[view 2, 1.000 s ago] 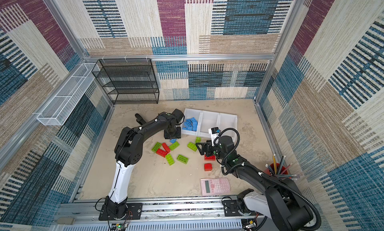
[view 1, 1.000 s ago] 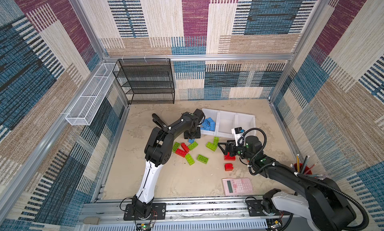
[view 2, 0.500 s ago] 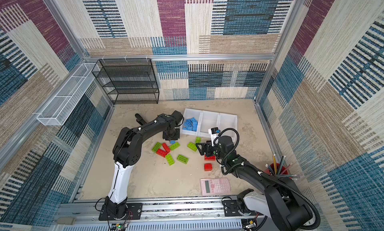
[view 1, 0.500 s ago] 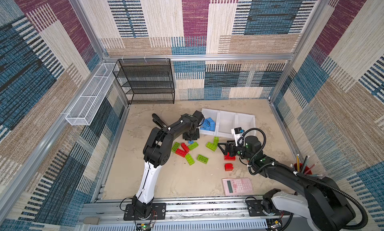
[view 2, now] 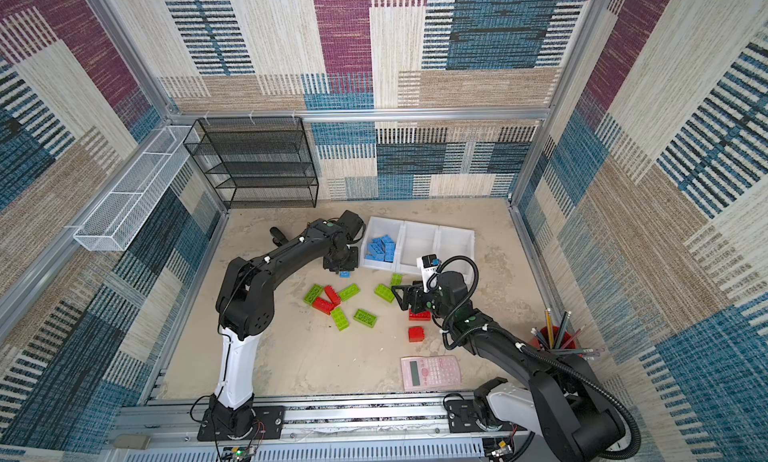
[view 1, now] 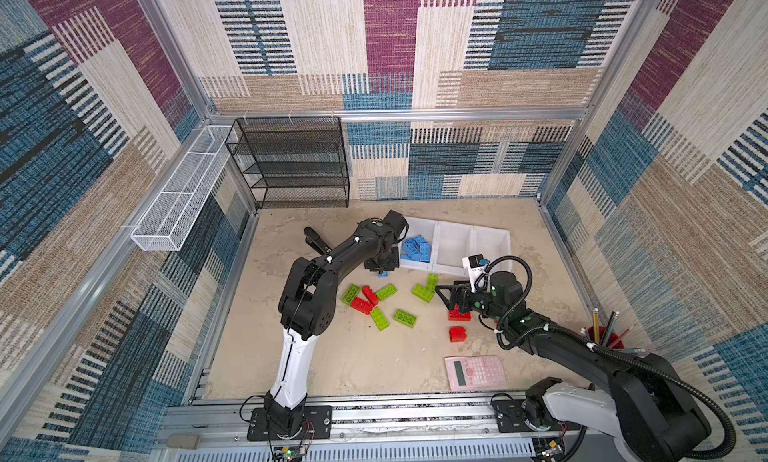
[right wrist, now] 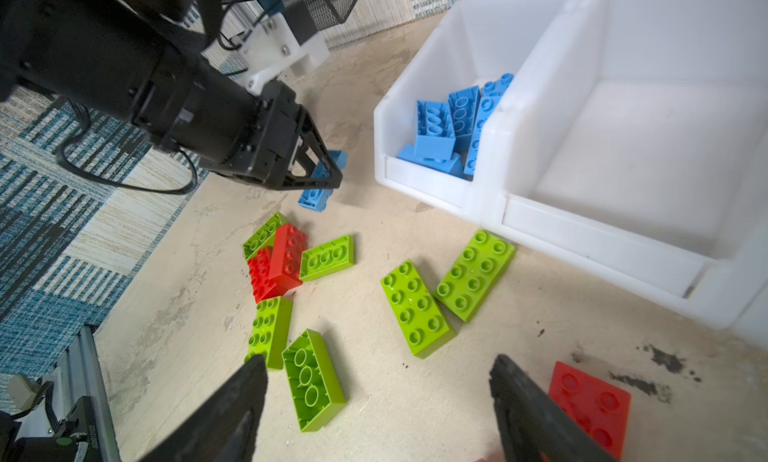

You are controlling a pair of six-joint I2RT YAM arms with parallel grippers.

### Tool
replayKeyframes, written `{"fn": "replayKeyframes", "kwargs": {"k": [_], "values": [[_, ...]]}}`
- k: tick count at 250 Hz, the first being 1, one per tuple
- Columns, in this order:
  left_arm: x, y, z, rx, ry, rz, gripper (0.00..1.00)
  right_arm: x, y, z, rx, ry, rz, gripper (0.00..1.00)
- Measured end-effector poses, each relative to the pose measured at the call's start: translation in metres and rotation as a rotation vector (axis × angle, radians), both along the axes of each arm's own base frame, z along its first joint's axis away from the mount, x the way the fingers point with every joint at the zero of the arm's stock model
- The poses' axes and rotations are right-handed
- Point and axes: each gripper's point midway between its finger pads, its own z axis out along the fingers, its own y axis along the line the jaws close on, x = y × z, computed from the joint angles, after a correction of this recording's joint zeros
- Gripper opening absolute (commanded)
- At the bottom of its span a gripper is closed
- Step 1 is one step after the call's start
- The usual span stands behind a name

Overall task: Sort the legos into containers by color
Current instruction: 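Lift the blue brick and carry it over the blue-brick compartment with left gripper, then open the left gripper to drop the blue brick into the compartment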

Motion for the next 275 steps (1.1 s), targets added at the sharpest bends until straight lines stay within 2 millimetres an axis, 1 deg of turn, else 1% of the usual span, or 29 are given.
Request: {"fn": "replayKeyframes", "kwargs": {"k": [30,50,71,130,167,233,275], "values": [[0.012,-0.009,0.027,-0.036,-0.053,-0.014,0.25,0.0,0.0,0.001,0.0,-0.001,0.0,0.85],[0.024,-0.018,0.044,-0.063,-0.092,-0.019,0.25,0.001,0.0,0.0,0.0,0.0,0.0,0.85],[0.035,-0.028,0.054,-0.093,-0.117,-0.029,0.25,0.001,0.001,0.0,-0.002,0.003,0.0,0.85],[0.051,-0.06,0.062,-0.18,-0.129,-0.081,0.24,0.002,0.001,-0.002,-0.005,0.011,-0.001,0.85],[0.057,-0.081,0.059,-0.244,-0.131,-0.126,0.25,0.002,0.001,-0.009,-0.013,0.028,-0.001,0.85],[0.085,-0.121,0.053,-0.382,-0.17,-0.182,0.26,0.002,0.001,-0.011,-0.016,0.035,0.0,0.85],[0.097,-0.14,0.051,-0.46,-0.191,-0.192,0.29,0.002,0.001,-0.009,-0.014,0.03,-0.001,0.85]]}}
